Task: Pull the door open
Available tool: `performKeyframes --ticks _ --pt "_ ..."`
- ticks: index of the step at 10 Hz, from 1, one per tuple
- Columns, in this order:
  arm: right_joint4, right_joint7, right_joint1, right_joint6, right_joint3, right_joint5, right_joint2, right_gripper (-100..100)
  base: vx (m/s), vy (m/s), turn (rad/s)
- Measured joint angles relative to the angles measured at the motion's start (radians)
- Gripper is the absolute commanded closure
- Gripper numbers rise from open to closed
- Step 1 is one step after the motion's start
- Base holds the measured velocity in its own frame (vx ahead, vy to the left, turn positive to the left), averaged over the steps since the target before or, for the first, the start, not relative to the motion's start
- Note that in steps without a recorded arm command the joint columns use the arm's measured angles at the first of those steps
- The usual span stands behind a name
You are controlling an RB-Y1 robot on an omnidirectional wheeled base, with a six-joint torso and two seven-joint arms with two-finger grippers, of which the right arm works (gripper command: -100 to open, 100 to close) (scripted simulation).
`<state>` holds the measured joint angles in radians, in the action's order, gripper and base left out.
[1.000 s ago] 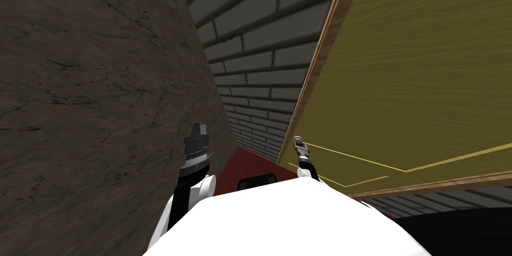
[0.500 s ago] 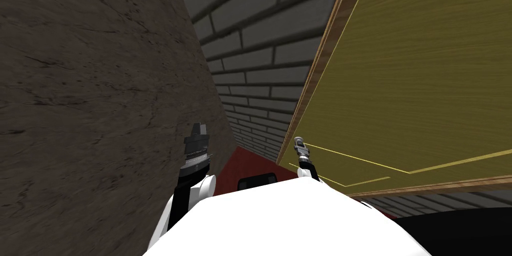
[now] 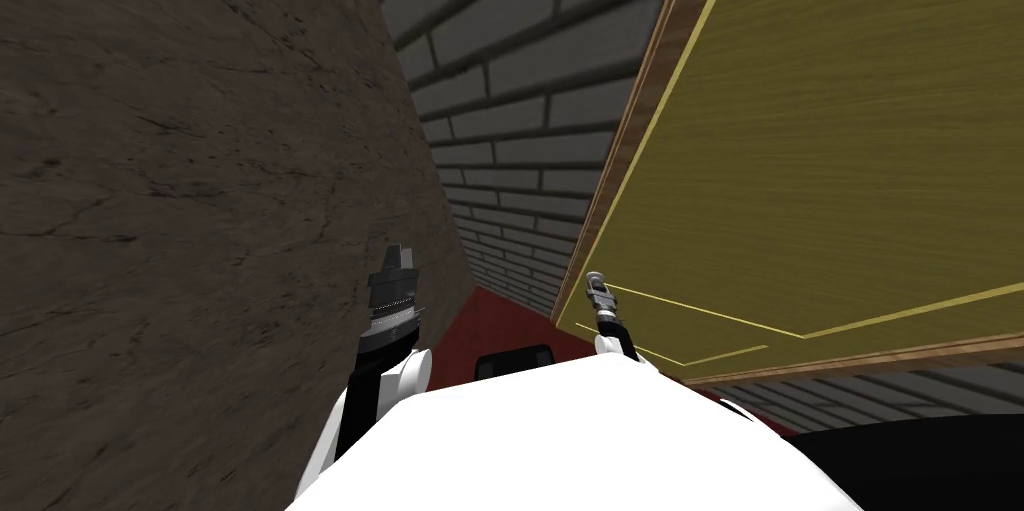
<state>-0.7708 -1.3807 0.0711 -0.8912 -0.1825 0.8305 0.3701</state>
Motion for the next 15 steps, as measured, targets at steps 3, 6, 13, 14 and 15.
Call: performKeyframes --ticks 3,6,13,14,15 --pt "-0.039 -0.012 0.027 0.011 -0.041 -0.018 0.008 100 -0.222 -0.025 0.062" --pt "-0.052 -0.039 0.032 0.008 -0.077 -0.036 0.023 100 -0.204 -0.007 0.045" --pt "-0.078 -0.101 0.061 -0.013 -0.145 -0.075 0.067 100 -0.199 -0.012 0.087" --pt "-0.082 -0.115 0.070 -0.020 -0.160 -0.084 0.078 100 -0.229 -0.018 0.070" --pt "-0.091 -0.126 0.080 -0.024 -0.171 -0.091 0.088 100 -0.231 -0.022 0.074"
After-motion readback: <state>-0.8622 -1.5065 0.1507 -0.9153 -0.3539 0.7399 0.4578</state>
